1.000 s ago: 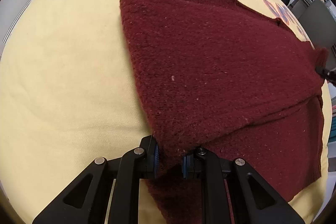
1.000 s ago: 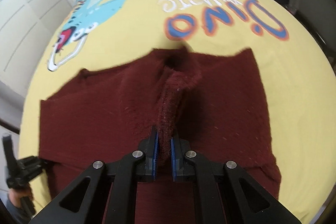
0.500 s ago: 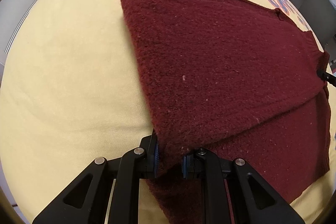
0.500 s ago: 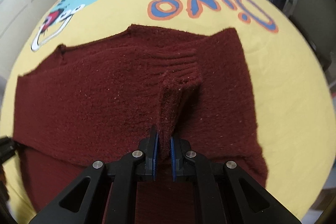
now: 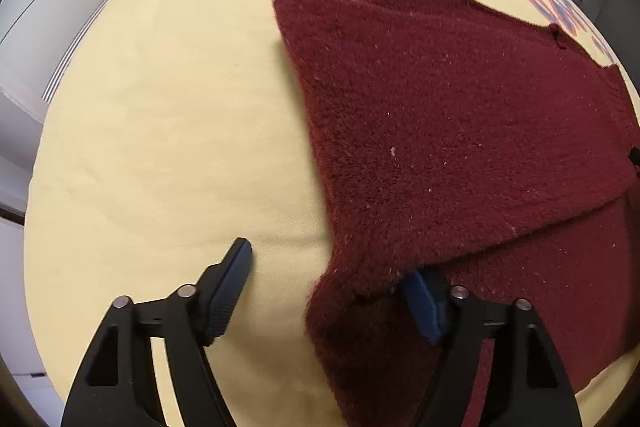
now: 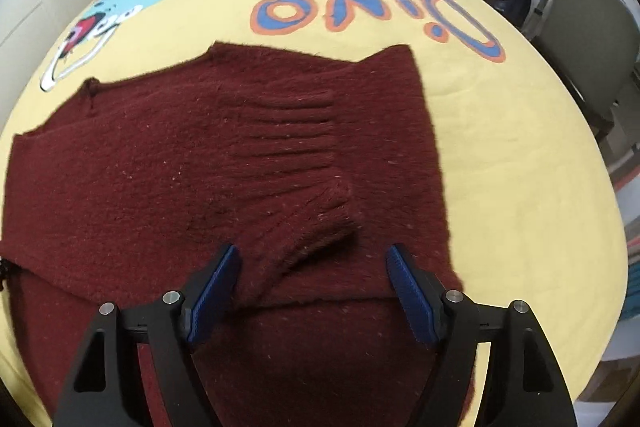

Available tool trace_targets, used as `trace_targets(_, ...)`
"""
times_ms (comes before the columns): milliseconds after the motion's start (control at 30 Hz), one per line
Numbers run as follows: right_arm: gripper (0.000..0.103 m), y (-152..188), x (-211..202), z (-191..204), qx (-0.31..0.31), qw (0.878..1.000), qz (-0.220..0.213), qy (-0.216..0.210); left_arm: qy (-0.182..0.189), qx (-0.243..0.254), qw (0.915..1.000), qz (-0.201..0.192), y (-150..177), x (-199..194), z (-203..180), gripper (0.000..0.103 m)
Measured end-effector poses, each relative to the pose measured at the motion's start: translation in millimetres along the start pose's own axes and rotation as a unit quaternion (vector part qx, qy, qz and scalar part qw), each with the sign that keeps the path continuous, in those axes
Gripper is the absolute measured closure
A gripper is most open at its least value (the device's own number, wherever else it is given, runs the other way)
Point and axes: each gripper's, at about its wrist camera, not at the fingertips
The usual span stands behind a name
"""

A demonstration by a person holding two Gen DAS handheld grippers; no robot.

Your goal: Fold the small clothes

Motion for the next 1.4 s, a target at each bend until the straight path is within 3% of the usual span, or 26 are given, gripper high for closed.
trace_targets(33, 0.025, -0.6, -3.2, -3.0, 0.003, 1.000, 0.001, -0.004, -0.004, -0.004, 1.0000, -0.006, 1.1, -4.5, 1.3, 0.032)
trace_targets(133, 0.023, -1.0, -15.1, -8.1, 0.000, 1.000, -0.002, -0.006, -0.020, -0.008, 0.9994, -0.025, 2.5, -21.7, 2.1, 0.010)
trace_targets(233, 0.020, 0.1, -29.2, -5.1, -0.018, 1.000, -0.009, -0.009, -0.024, -0.002, 0.9985, -0.050, -2.4, -38.7, -5.1, 0.001)
trace_targets(333, 0.015, 0.9, -44.7, 5.7, -0.040, 0.999, -0.024, -0.013, -0.019, 0.004, 0.9974, -0.069, -12.5, -52.9, -17.1, 0.001)
trace_targets(433, 0.001, 2.8, -55.0, 22.9, -0.056, 0.997, -0.036, -0.029, 0.003, 0.021, 0.9953, -0.094, -25.1, -61.1, -43.7, 0.001)
trace_targets(600, 0.000, 18.4, -45.6, 64.2, -0.097, 0.993, -0.042, -0.047, 0.004, 0.055, 0.9919, -0.115, -48.6, -41.4, -83.8, 0.001)
trace_targets(800, 0.000, 39.8, -5.7, 86.9, -0.129, 0.990, -0.040, -0.033, 0.031, 0.052, 0.9953, -0.075, -53.8, 13.1, -107.0, 0.001)
trace_targets(1100, 0.000, 28.4, 18.4, 53.2, -0.121, 0.991, -0.048, -0.023, 0.009, 0.040, 0.9960, -0.080, -36.1, 14.5, -76.0, 0.001)
trace_targets(1200, 0.000, 20.5, 24.2, 29.0, -0.082, 0.995, -0.035, -0.043, 0.030, 0.031, 0.9950, -0.090, -30.8, 17.2, -64.5, 0.001)
trace_targets(1300, 0.000, 21.7, 29.8, 10.8, -0.038, 0.996, -0.025, -0.071, 0.027, 0.034, 0.9938, -0.103, -25.8, 15.6, -66.5, 0.001)
trace_targets(1400, 0.000, 27.4, 31.3, 8.2, -0.034, 0.996, -0.033, -0.078, 0.019, 0.023, 0.9939, -0.106, -23.4, 13.5, -68.2, 0.001)
Point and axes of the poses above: each gripper's, at about its wrist camera, not at the fingertips, and x roughly the way its jaws point, z to its left, y to its underside, and after that the axes turned 14 degrees about x, right-handed
